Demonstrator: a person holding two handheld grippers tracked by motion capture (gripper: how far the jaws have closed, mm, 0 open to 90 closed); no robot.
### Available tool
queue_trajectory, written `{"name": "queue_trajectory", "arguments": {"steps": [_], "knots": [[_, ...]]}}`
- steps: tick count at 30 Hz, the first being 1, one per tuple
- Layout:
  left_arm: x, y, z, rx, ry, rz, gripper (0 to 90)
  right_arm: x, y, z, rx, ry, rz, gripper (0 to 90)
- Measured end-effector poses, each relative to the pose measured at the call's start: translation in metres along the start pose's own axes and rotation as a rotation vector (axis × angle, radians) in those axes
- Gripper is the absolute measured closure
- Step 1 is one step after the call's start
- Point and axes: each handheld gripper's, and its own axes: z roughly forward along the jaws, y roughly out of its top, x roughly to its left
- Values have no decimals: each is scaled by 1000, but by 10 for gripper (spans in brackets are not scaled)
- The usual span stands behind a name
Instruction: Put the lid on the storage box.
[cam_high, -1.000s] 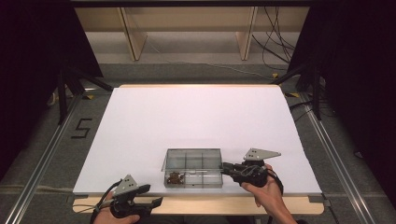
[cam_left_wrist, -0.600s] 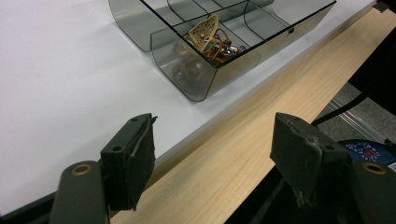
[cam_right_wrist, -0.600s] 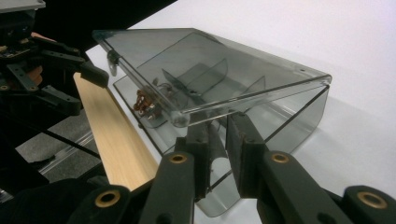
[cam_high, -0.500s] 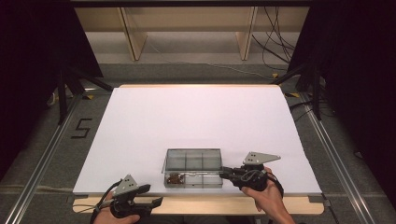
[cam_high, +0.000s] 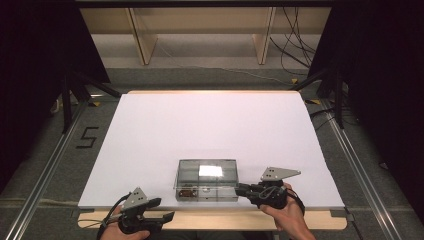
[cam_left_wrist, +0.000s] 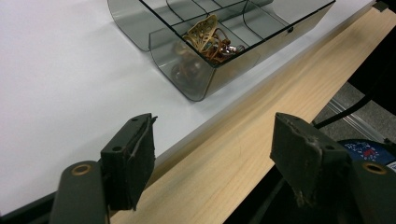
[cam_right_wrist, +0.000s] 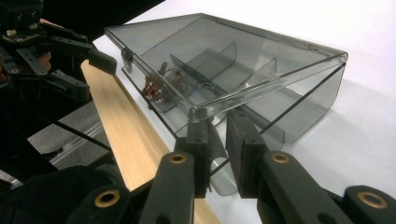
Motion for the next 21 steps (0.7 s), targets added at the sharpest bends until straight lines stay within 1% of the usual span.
{"name": "queue_trajectory", "arguments": {"steps": [1, 2, 4, 5, 6, 7, 8, 9, 10, 11, 12, 13, 14, 15, 16, 17, 18, 19, 20, 21], "knots": [[0, 0, 0, 2, 0, 2, 297, -1, -1, 0, -1, 2, -5, 796], [-1, -1, 1, -9, 0, -13, 297, -1, -1, 0, 6, 2, -3, 794], [0, 0, 0, 10, 8, 2, 297, -1, -1, 0, 7, -4, -9, 794], [-1, 0, 0, 3, 2, -12, 297, 2, -2, -1, 18, 2, 25, 794], [-1, 0, 0, 0, 1, -15, 297, 1, -3, 0, 8, 3, 15, 794], [-1, -1, 1, -4, 2, -23, 297, 3, -3, 0, 14, 6, 34, 794], [-2, -1, 1, -4, 2, -26, 297, 0, -3, 1, 6, 5, 1, 794], [0, -1, 0, 13, 12, -12, 297, 1, -4, 0, 12, 5, 6, 794], [-1, -1, 0, 10, 9, -15, 297, 0, -3, 0, 12, -6, -13, 794], [0, 0, 0, -1, 1, -4, 297, 0, -4, 0, 12, -3, -14, 794], [-1, 0, 1, -9, 1, -7, 297, 0, -4, 0, 8, 4, -18, 794], [0, 0, 0, 3, 2, 2, 298, 2, -5, 0, 13, 11, 12, 794], [0, -1, 0, -3, 3, -3, 297, 3, -5, -1, 24, 10, 18, 793], [-1, -1, 0, 4, 8, -15, 297, 1, -5, -1, 21, -6, -10, 793], [-1, 0, 0, -1, 3, -12, 297, 1, -6, -1, 24, 4, -2, 792], [-1, 0, 0, -6, 2, -7, 297, -1, -6, 1, 22, 13, -18, 791], [-1, 0, 0, -8, 2, -11, 297, 2, -7, 0, 36, 7, 21, 790], [-1, 0, 0, -7, 1, -9, 297, 2, -8, 0, 23, 20, 21, 790], [0, 0, -1, 6, 3, 5, 297, 0, -8, -1, 25, 9, -8, 789], [-1, 0, -1, 2, 4, -3, 297, 0, -8, -1, 27, 6, -13, 787]]}}
